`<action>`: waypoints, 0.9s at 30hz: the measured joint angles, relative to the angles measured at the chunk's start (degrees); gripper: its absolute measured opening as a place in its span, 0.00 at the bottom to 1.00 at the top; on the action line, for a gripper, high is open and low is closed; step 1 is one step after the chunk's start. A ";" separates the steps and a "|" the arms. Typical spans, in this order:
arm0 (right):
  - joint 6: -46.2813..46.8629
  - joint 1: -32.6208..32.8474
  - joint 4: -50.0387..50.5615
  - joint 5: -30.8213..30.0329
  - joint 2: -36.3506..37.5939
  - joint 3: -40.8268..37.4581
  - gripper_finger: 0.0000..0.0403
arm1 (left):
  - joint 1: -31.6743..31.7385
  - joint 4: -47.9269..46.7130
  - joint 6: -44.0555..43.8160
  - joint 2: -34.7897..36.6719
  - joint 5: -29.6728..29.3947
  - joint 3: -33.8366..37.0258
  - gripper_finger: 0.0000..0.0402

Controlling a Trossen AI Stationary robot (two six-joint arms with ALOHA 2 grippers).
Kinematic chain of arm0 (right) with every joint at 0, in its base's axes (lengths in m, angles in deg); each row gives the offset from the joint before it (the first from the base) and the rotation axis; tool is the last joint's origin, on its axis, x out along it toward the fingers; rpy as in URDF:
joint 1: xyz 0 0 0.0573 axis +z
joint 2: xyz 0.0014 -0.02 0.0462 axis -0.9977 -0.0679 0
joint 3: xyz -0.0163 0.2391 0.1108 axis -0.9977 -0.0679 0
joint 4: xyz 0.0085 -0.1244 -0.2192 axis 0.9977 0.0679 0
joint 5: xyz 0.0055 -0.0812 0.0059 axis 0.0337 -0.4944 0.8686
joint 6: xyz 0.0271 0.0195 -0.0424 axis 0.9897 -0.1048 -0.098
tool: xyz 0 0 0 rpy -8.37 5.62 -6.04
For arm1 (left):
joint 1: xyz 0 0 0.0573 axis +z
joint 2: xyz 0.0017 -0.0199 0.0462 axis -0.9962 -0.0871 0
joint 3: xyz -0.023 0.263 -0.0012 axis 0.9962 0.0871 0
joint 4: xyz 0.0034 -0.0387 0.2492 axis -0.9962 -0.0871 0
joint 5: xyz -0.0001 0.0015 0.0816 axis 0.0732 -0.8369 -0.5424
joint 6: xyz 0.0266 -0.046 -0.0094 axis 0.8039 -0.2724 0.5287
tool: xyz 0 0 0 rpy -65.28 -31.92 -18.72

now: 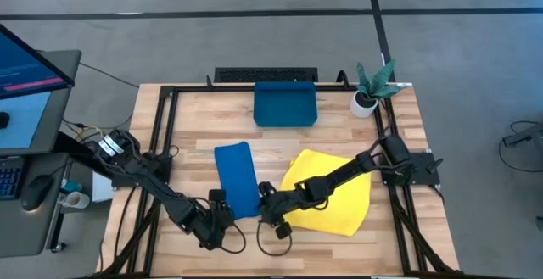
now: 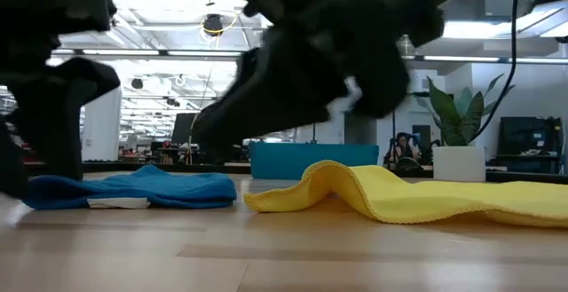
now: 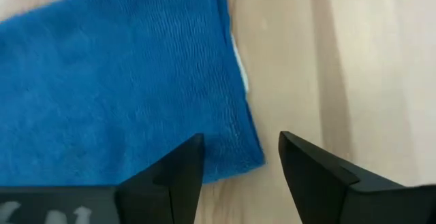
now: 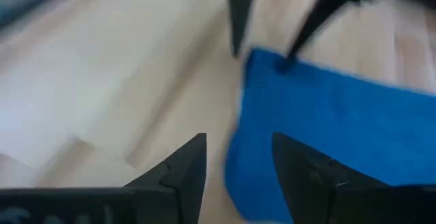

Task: Roll microfiber towels into tight, uniform cylinder then place into a basket
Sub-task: Roll the blue microfiber cloth

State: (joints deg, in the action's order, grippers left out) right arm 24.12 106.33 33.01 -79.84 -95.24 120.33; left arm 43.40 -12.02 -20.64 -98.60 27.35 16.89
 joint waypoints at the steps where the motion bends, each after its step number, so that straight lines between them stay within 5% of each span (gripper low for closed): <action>1: 0.03 -0.30 0.25 -0.04 -0.12 -0.02 0.47 | 0.00 0.14 -0.02 -0.78 0.10 0.00 0.45; 14: 1.50 -1.78 -0.40 2.76 -4.13 -0.13 0.45 | 0.08 -0.74 -3.31 -2.78 -1.16 -0.17 0.44; 21: 3.26 -2.20 0.00 1.31 -4.45 -0.06 0.43 | 0.09 -0.90 -3.59 -2.85 -0.58 -0.13 0.33; 27: 6.19 -2.77 0.37 0.66 -4.45 -0.06 0.31 | 0.09 -0.53 -1.94 -2.77 -0.27 -0.11 0.23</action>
State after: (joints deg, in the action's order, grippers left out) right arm 30.31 103.57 33.38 -79.18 -99.69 120.27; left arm 43.48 -12.55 -22.58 -101.37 27.07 16.78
